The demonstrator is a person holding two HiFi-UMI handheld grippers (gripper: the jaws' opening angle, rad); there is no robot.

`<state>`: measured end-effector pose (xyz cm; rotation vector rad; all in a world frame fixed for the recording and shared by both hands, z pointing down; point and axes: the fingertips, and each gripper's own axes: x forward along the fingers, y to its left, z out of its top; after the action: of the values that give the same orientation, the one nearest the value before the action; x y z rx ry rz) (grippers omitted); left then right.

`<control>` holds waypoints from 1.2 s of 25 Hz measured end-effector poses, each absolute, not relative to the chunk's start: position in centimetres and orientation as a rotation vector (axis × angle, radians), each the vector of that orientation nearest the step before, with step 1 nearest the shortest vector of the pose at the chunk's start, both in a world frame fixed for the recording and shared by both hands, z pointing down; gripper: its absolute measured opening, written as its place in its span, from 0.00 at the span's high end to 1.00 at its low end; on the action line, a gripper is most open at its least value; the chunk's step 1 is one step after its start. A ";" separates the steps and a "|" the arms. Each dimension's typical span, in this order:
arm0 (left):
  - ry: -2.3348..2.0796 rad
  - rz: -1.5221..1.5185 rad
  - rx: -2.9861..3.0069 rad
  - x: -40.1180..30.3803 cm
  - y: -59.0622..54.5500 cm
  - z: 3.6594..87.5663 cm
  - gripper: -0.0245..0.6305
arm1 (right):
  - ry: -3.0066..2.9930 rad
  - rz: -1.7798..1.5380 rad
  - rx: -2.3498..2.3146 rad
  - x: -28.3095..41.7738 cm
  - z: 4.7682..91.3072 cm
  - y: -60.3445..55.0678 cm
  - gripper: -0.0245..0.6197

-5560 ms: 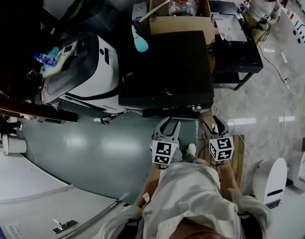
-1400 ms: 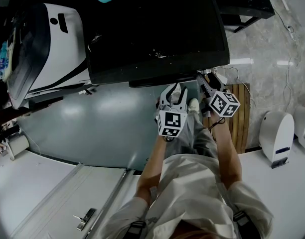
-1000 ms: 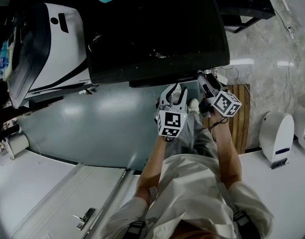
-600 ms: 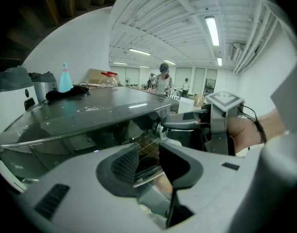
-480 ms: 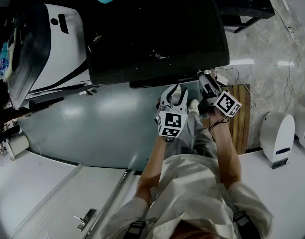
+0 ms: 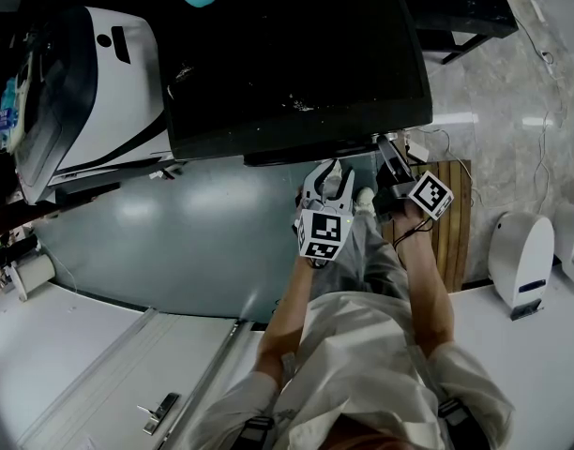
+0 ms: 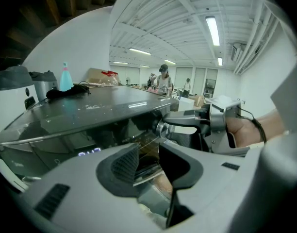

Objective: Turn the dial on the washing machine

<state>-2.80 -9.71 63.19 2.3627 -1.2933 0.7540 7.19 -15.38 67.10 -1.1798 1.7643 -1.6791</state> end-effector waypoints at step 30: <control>-1.298 0.744 2.362 -2.4 -9.8 63.1 0.77 | 2.302 -1.407 -1.542 7.9 66.6 -14.6 0.44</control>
<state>-2.43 -9.82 63.08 2.3625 -1.2982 0.7443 7.86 -14.59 66.64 -1.5421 2.3018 -1.4073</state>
